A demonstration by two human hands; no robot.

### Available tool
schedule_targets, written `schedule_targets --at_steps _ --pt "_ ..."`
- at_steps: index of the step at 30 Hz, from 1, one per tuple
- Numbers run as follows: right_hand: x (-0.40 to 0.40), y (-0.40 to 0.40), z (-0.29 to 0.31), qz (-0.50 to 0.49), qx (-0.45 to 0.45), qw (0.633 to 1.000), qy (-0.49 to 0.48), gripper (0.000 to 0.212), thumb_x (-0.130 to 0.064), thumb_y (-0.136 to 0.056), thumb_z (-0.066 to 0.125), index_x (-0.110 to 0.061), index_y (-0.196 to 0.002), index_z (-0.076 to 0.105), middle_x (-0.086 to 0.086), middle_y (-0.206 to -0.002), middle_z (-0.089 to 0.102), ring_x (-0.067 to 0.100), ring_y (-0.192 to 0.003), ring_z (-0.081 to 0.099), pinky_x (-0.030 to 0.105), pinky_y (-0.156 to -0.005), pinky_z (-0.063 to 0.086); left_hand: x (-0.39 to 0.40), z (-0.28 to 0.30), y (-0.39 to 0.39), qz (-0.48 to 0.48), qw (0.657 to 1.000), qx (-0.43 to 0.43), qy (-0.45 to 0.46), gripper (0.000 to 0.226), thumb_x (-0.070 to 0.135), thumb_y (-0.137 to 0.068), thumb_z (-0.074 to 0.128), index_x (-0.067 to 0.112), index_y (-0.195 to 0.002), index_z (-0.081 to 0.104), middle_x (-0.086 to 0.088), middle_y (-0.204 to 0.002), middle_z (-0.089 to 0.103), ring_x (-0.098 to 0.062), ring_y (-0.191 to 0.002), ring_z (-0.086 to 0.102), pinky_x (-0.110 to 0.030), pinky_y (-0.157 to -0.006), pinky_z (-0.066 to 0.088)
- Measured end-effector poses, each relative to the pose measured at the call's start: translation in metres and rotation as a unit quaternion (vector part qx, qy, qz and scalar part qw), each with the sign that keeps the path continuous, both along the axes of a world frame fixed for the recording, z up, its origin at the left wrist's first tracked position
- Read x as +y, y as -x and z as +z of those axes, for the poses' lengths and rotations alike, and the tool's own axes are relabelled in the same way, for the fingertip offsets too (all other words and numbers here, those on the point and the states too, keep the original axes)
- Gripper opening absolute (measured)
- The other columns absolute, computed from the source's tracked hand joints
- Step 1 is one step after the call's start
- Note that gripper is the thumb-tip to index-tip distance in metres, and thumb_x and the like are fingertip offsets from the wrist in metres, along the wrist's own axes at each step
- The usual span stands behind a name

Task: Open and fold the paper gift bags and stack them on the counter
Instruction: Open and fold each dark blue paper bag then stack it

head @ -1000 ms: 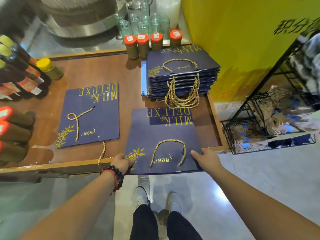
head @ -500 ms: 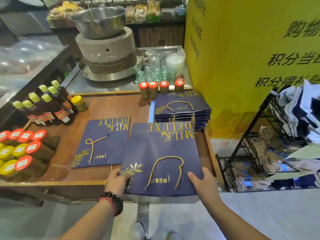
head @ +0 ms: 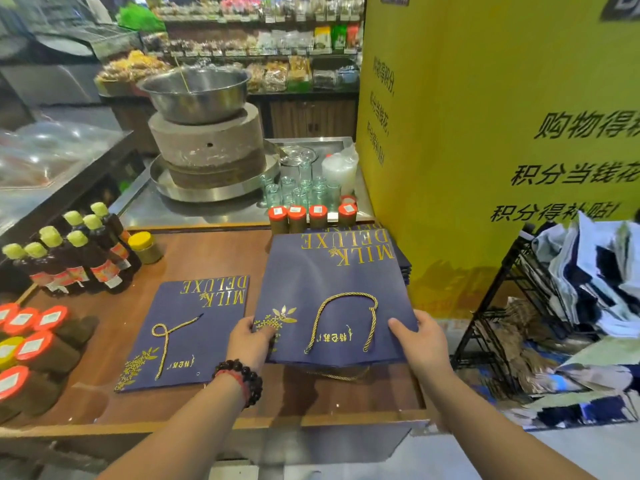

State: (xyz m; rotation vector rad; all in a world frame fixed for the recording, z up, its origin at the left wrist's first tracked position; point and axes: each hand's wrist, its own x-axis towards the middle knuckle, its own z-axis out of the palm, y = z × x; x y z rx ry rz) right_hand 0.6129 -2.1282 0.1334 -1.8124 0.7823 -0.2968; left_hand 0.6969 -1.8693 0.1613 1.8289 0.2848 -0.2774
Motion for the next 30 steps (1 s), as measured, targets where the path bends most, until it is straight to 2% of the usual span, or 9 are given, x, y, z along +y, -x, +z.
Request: schedule_targets --at_steps 5,8,11,13,15,17,22,25,30 --pt "-0.023 -0.038 0.002 -0.030 0.002 1.000 -0.004 0.018 -0.023 -0.087 0.070 -0.013 -0.101 0.065 0.002 -0.095 0.070 0.020 -0.086 0.067 0.034 -0.070 0.052 -0.025 0.000 -0.047 -0.042 0.999 0.011 0.008 0.006 -0.001 -0.088 0.057 0.003 -0.094 0.058 -0.009 -0.075 0.060 -0.019 -0.061 0.056 -0.022 -0.050 0.046" --pt "-0.037 -0.061 0.004 -0.045 0.033 0.998 0.014 0.008 -0.022 -0.085 0.070 -0.016 -0.089 0.066 0.002 -0.089 0.071 0.022 -0.082 0.067 0.040 -0.075 0.054 -0.038 -0.006 -0.078 -0.071 0.996 0.042 0.029 0.006 0.003 -0.079 0.062 0.004 -0.085 0.059 -0.009 -0.072 0.062 -0.025 -0.066 0.061 -0.031 -0.061 0.050" --pt "-0.045 -0.082 0.008 -0.065 0.078 0.994 0.033 0.011 -0.020 -0.083 0.069 -0.014 -0.076 0.063 0.003 -0.077 0.068 0.026 -0.075 0.063 0.035 -0.065 0.046 -0.049 -0.017 -0.110 -0.101 0.993 0.055 0.042 0.011 0.004 -0.072 0.065 0.005 -0.084 0.066 -0.009 -0.077 0.068 -0.029 -0.080 0.067 -0.031 -0.069 0.052" --pt "-0.049 -0.093 0.010 -0.065 0.100 0.992 0.046 0.016 -0.020 -0.083 0.068 -0.009 -0.073 0.063 0.003 -0.071 0.065 0.027 -0.072 0.060 0.033 -0.060 0.041 -0.052 -0.028 -0.130 -0.114 0.991 0.069 0.026 0.009 0.008 -0.073 0.065 0.007 -0.082 0.067 -0.004 -0.074 0.069 -0.026 -0.077 0.067 -0.032 -0.070 0.054" --pt "-0.054 -0.104 0.012 -0.059 0.118 0.989 0.062 0.015 -0.022 -0.085 0.067 -0.011 -0.076 0.064 0.002 -0.072 0.064 0.022 -0.069 0.058 0.030 -0.059 0.040 -0.054 -0.043 -0.152 -0.132 0.988 0.081 0.013 0.024 0.020 -0.061 0.064 0.007 -0.080 0.069 -0.004 -0.073 0.071 -0.028 -0.079 0.069 -0.043 -0.079 0.056" --pt "-0.061 -0.114 0.014 -0.046 0.145 0.985 0.079 0.014 -0.022 -0.088 0.064 -0.014 -0.076 0.063 -0.003 -0.069 0.060 0.013 -0.063 0.052 0.024 -0.054 0.037 -0.059 -0.066 -0.172 -0.145 0.986 0.088 0.001 0.035 0.027 -0.053 0.062 0.006 -0.080 0.069 -0.007 -0.075 0.072 -0.031 -0.083 0.070 -0.047 -0.082 0.056" --pt "-0.084 -0.145 0.015 -0.027 0.186 0.980 0.066 0.014 -0.018 -0.088 0.059 -0.011 -0.078 0.066 0.002 -0.072 0.062 0.022 -0.067 0.054 0.029 -0.055 0.034 -0.075 -0.072 -0.198 -0.154 0.979 0.106 -0.077 0.050 0.046 -0.045 0.060 0.017 -0.085 0.065 -0.002 -0.087 0.070 -0.027 -0.085 0.066 -0.042 -0.083 0.055" --pt "-0.099 -0.161 0.007 -0.020 0.192 0.980 0.047 0.015 -0.018 -0.087 0.057 -0.008 -0.086 0.068 0.012 -0.085 0.069 0.033 -0.082 0.062 0.033 -0.061 0.036 -0.086 -0.055 -0.201 -0.167 0.966 0.116 -0.162 0.048 0.051 -0.053 0.056 0.023 -0.092 0.061 -0.002 -0.097 0.062 -0.028 -0.092 0.059 -0.038 -0.085 0.051" --pt "-0.116 -0.189 -0.006 -0.012 0.198 0.980 0.019 0.010 -0.014 -0.088 0.056 -0.017 -0.085 0.065 0.013 -0.089 0.069 0.030 -0.080 0.059 0.034 -0.065 0.038 -0.108 -0.055 -0.211 -0.175 0.948 0.128 -0.232 0.040 0.045 -0.077 0.057 0.023 -0.110 0.055 -0.008 -0.116 0.054 -0.034 -0.105 0.051 -0.034 -0.089 0.043"
